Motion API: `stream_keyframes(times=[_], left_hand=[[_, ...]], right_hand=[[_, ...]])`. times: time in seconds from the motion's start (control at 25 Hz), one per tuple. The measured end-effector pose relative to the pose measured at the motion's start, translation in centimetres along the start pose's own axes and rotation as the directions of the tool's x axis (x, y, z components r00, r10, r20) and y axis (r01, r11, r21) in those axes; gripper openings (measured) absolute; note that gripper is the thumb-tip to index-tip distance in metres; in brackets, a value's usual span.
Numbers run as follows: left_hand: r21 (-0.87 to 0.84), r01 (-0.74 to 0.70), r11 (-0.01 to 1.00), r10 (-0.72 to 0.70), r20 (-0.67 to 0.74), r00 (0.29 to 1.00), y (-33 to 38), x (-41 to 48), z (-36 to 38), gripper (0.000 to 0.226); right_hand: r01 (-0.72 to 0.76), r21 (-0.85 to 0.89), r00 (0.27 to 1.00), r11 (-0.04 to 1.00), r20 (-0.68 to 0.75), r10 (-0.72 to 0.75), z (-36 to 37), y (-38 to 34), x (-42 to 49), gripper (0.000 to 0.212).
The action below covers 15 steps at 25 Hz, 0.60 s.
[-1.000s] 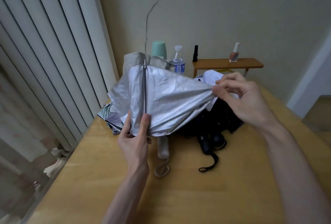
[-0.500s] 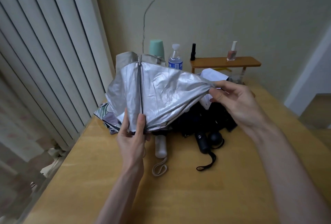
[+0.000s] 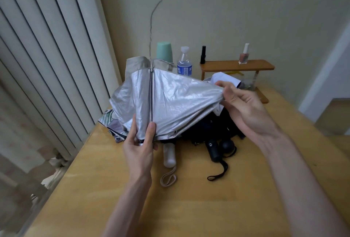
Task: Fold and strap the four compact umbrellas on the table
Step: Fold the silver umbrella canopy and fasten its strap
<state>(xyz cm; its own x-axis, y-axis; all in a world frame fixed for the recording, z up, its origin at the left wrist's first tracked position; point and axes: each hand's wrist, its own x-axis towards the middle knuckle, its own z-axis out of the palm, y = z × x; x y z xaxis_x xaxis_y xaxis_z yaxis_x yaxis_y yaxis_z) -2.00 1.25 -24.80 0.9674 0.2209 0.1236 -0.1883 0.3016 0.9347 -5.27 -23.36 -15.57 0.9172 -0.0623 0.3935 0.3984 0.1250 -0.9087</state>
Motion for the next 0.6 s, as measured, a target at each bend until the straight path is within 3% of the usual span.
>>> stream_keyframes(times=[0.12, 0.36, 0.48, 0.6], left_hand=[[-0.001, 0.009, 1.000, -0.009, 0.012, 1.000, 0.0, 0.1, 0.0, 0.063], [0.001, -0.009, 1.000, 0.009, -0.007, 1.000, 0.2, 0.1, 0.0, 0.062], [0.014, -0.012, 1.000, 0.012, -0.003, 1.000, 0.0, 0.1, 0.0, 0.062], [0.033, -0.024, 0.999, 0.023, 0.036, 0.999, 0.1, 0.0, -0.1, 0.058]], right_hand=[[0.079, -0.061, 0.994, 0.995, -0.075, -0.083, 0.8, 0.1, 0.3, 0.029], [0.051, -0.160, 0.999, 0.986, -0.004, -0.052, 0.2, -0.5, -0.2, 0.034], [-0.110, -0.217, 0.987, 0.970, 0.090, 0.132, 0.0, -1.1, -0.8, 0.038], [-0.180, -0.568, 0.919, 0.803, 0.194, 0.343, -0.6, -2.2, -1.3, 0.029]])
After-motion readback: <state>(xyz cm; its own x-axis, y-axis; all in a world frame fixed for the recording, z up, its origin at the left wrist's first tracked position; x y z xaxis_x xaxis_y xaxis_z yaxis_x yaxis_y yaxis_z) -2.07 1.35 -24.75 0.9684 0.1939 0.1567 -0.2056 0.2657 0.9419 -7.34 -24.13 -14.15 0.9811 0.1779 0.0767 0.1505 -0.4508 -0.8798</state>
